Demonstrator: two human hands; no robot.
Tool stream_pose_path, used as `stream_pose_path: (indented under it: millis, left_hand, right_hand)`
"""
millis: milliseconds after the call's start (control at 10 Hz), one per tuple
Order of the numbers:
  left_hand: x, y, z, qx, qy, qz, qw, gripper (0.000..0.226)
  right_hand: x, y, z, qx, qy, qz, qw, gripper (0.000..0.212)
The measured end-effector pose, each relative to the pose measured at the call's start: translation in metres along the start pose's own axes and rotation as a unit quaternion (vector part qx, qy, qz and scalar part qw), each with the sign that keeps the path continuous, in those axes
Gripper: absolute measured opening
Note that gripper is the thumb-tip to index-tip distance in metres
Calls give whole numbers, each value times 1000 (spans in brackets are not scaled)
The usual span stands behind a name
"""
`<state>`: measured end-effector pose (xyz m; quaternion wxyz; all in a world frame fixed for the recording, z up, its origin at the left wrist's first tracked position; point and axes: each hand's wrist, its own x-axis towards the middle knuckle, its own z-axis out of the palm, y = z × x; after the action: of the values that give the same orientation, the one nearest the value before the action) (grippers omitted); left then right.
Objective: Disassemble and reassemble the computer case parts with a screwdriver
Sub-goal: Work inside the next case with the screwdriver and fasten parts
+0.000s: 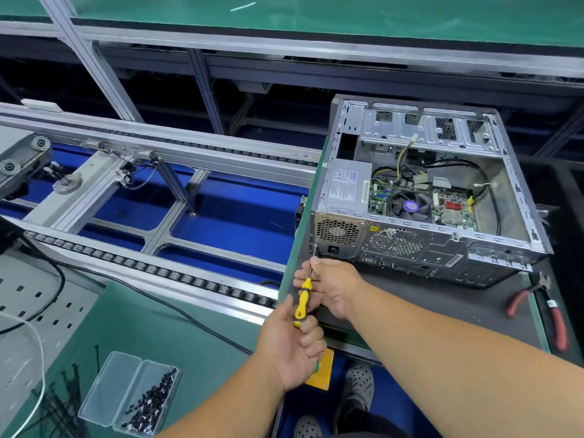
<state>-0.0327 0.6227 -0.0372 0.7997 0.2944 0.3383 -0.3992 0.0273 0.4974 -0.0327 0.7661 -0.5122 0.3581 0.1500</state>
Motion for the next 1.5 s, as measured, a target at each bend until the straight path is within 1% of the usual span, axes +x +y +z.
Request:
stream_pose_path:
  millis: [100, 200, 300, 400, 500, 600, 700, 800, 900, 1000, 1100, 1200, 1300, 1400, 1500]
  left_hand:
    - [2, -4, 4, 166, 56, 88, 981, 29]
    - [7, -11, 3, 512, 199, 315, 774, 20]
    - [11, -8, -3, 373, 161, 300, 863, 24]
    - [2, 0, 2, -3, -12, 14, 1000, 40]
    - [8, -6, 5, 110, 38, 75, 990, 30]
    - [10, -9, 8, 471, 219, 316, 794, 15]
    - [16, -4, 7, 460, 236, 371, 772, 16]
    - [15, 0, 3, 251, 86, 192, 945, 25]
    - [7, 2, 10, -34, -31, 1, 999, 38]
    - [9, -1, 14, 183, 67, 132, 972, 31]
    - [13, -8, 10, 583, 217, 369, 690, 18]
    - [18, -3, 5, 481, 179, 346, 786, 26]
    - [10, 1, 18, 16, -7, 28, 999, 45]
    - [10, -1, 24, 117, 45, 106, 986, 39]
    - [16, -5, 17, 537, 238, 330, 739, 24]
  right_hand:
    - [1, 0, -1, -2, 1, 6, 1000, 28]
    - [0, -2, 0, -19, -5, 14, 1000, 30]
    - [-1, -3, 0, -20, -1, 14, 1000, 29]
    - [-5, -5, 1, -3, 2, 9, 1000, 28]
    - [-5, -6, 0, -2, 1, 11, 1000, 28]
    - [-5, -7, -1, -5, -8, 21, 1000, 28]
    - [-6, -8, 0, -1, -16, 26, 1000, 28]
    - [-7, -9, -1, 4, -10, 20, 1000, 28]
    - [-8, -9, -1, 23, -7, 21, 999, 27]
    - [-8, -9, -2, 14, -9, 21, 1000, 27]
    - [-8, -10, -3, 3, -16, 27, 999, 28]
    - [-10, -11, -3, 12, -14, 29, 999, 27]
    - [-11, -11, -3, 40, -10, 26, 999, 27]
    - [-10, -10, -4, 33, -15, 20, 999, 26]
    - [-7, -10, -6, 11, -24, 24, 999, 26]
